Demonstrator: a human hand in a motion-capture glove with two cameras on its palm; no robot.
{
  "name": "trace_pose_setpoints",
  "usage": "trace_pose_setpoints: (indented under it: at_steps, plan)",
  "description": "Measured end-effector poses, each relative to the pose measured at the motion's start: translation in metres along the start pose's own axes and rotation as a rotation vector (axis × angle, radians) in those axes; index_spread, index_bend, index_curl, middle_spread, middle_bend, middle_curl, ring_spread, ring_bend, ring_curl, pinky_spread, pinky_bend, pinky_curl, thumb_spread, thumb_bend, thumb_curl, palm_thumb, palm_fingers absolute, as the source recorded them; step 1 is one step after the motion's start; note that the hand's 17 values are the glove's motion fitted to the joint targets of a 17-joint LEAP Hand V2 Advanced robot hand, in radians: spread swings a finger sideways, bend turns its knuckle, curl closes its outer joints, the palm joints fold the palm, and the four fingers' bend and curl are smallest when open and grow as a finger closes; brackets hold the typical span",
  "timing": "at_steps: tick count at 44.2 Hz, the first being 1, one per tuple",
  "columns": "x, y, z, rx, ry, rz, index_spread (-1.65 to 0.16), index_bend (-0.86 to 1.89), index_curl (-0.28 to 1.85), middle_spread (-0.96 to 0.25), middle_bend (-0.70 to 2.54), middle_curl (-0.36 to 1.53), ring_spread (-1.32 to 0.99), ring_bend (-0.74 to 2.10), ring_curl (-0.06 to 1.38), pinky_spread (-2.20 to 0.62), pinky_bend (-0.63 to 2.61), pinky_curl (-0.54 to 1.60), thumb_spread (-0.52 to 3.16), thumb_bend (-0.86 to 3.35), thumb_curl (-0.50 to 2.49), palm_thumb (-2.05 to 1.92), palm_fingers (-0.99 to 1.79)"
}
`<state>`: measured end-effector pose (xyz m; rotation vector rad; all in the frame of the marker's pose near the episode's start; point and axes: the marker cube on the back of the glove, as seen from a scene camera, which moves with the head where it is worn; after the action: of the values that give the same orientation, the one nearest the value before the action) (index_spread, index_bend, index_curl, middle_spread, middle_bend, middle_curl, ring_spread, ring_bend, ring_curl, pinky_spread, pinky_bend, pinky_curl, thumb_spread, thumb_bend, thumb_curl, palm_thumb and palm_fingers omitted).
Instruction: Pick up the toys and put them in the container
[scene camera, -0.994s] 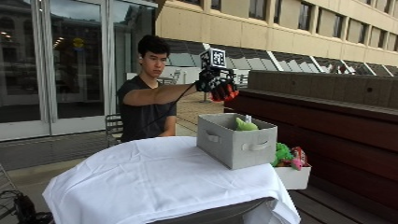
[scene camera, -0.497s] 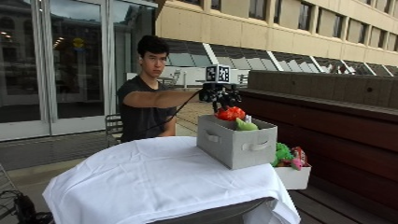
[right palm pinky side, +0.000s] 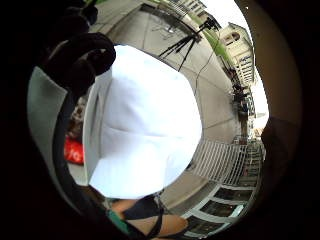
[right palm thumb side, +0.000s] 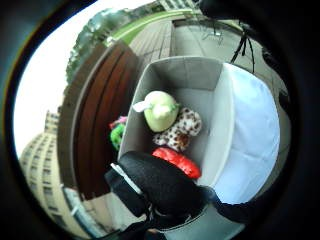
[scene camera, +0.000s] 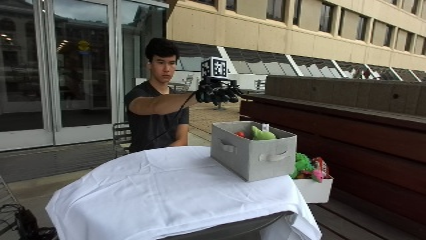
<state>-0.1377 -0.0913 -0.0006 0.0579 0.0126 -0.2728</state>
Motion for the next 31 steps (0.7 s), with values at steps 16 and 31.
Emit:
trace_pose_setpoints:
  at_steps: [16, 31]
  plan:
    - [0.089, 0.029, -0.008, 0.013, 0.046, 0.174, -0.30, 0.15, 0.19, -0.10, 0.23, 0.52, -0.17, 0.79, 0.35, -0.21, 1.24, 0.38, 0.89, -0.12, 0.21, -0.17, 0.03]
    - [0.142, 0.081, 0.038, -0.040, 0.030, 0.305, -0.31, 0.17, 0.24, -0.10, 0.26, 0.51, -0.14, 0.69, 0.32, -0.15, 1.17, 0.35, 0.94, -0.10, 0.17, -0.14, -0.03]
